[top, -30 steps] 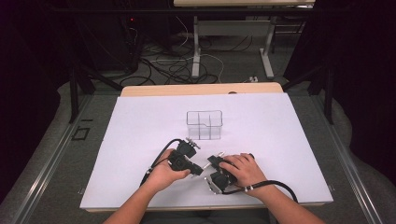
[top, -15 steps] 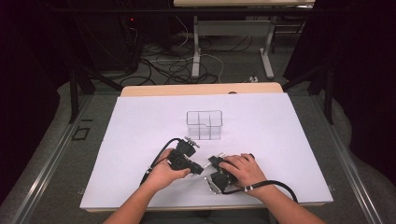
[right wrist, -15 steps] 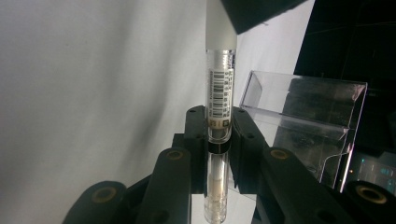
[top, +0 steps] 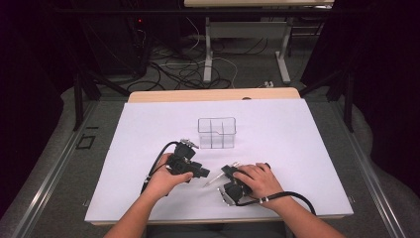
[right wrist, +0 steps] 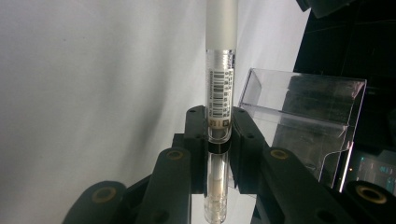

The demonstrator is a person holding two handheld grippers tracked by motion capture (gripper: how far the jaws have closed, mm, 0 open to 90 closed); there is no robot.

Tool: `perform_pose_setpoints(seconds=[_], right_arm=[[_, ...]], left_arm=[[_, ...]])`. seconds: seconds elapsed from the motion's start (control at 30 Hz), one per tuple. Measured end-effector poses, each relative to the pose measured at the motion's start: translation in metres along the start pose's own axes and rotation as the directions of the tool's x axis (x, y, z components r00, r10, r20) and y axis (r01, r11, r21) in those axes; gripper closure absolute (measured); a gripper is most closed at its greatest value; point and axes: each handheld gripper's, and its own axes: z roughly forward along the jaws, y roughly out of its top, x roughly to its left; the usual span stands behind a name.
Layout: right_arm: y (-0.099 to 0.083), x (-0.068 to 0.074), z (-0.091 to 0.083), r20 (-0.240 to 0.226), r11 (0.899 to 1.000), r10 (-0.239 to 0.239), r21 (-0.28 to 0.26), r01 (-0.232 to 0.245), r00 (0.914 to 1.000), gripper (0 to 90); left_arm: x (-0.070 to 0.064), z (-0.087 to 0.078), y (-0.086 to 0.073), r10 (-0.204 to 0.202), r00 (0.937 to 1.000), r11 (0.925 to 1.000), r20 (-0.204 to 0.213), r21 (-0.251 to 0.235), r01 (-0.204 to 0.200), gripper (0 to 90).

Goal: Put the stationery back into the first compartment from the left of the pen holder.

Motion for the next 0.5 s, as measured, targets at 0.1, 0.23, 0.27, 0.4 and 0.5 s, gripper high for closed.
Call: perform_pose_setpoints(seconds=[0.1,0.23,0.27,0.4,0.5], right_arm=[[-0.001,0.0,-0.001,0.001,1.0,0.006,0.002,-0.006,1.0,79.1],[-0.002,-0.001,-0.001,0.0,1.0,0.013,0.002,-0.013,0.9999,79.1],[-0.002,-0.001,-0.001,0.005,1.0,0.011,0.002,-0.011,0.9999,79.1],[-0.003,-0.001,-0.001,0.006,1.0,0.02,0.003,-0.02,0.9998,79.1],[-0.003,-0.002,-0.001,0.01,1.0,0.019,0.006,-0.019,0.9998,79.1]], left_arm=[[0.005,-0.001,-0.002,0.015,0.9995,0.9998,-0.028,-0.009,-0.015,49.3],[0.01,-0.004,-0.004,0.026,0.9977,0.9994,-0.062,-0.022,-0.028,46.2],[0.01,-0.004,-0.005,0.027,0.9971,0.9991,-0.071,-0.031,-0.029,45.3],[0.014,-0.006,-0.006,0.037,0.9942,0.9973,-0.101,-0.06,-0.043,41.1],[0.02,-0.01,-0.008,0.031,0.994,0.9967,-0.105,-0.072,-0.039,39.4]])
